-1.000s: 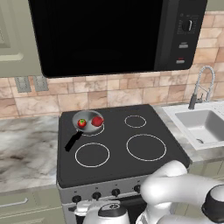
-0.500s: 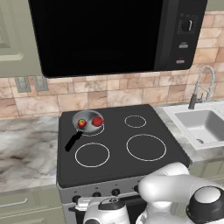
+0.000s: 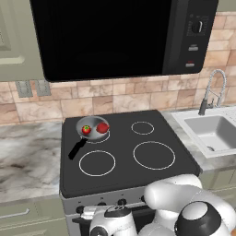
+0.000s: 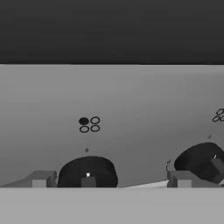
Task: Place the pan on the rear left burner on the stove. Then place the tomato and the onion in the pan and turn on the rear left burner.
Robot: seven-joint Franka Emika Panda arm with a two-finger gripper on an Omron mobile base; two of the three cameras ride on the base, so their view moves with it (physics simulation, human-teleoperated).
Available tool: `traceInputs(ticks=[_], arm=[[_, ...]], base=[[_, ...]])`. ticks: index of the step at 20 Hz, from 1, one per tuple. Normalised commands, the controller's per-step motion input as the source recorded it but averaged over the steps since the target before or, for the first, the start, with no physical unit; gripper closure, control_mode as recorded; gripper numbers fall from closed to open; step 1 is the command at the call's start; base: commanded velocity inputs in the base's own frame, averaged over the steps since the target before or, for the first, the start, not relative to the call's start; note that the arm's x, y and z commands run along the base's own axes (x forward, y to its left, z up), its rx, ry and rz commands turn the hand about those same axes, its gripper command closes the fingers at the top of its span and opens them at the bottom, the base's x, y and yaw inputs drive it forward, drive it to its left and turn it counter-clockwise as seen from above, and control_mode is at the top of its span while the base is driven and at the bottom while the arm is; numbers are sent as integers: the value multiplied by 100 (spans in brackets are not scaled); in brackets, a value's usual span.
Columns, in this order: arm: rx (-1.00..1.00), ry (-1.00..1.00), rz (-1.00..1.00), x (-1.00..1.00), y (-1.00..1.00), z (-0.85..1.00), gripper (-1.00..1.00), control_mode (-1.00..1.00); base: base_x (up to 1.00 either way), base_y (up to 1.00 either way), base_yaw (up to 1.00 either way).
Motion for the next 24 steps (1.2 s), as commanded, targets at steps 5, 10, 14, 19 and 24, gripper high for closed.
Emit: traceInputs(ticks=[5,10,14,19,24], arm=[[0,0,0,7,3,-32,-100,-100],[0,0,0,7,7,-26,-100,-100],[0,0,0,11,5,-24,-100,-100],[0,0,0,10,17,-28,100,-100],[-1,0,0,1,8,-20,100,-100]], base=[[0,0,0],[0,0,0],[0,0,0],[0,0,0],[0,0,0]])
